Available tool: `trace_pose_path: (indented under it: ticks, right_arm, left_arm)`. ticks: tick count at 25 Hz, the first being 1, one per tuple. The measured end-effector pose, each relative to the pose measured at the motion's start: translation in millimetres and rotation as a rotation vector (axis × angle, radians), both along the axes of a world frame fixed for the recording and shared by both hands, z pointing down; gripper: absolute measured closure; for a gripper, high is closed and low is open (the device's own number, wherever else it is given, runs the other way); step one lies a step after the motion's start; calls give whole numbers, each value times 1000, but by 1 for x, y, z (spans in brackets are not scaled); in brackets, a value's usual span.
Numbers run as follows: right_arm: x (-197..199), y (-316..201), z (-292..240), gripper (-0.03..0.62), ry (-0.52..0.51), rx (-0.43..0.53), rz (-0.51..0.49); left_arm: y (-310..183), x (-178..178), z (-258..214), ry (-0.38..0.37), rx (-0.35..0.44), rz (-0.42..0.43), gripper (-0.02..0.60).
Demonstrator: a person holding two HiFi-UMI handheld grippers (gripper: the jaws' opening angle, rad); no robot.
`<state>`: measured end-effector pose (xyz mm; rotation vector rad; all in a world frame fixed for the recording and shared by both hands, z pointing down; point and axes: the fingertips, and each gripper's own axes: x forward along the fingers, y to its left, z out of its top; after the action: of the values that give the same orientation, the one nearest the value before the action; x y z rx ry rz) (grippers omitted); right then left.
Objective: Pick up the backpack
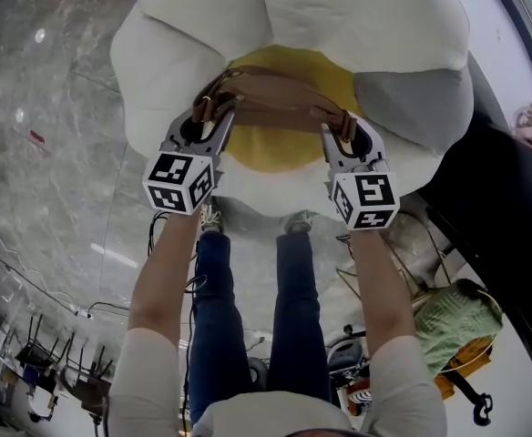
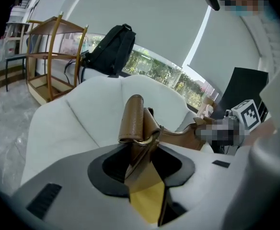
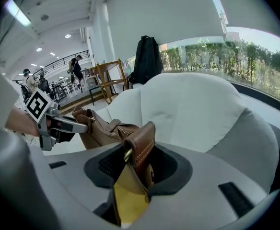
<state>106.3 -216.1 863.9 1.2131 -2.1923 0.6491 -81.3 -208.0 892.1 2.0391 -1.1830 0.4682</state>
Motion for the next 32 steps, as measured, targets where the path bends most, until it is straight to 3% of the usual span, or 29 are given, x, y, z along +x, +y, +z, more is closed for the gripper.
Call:
trace_pose_path:
  ticks: [13, 32]
  right_arm:
    - [2, 15, -146, 430, 4, 90, 23]
    - [-2, 29, -350, 430, -12, 211, 23]
  left_arm:
    - [7, 4, -146, -31, 94, 54, 425]
    - [23, -1, -347, -48, 193, 15, 428]
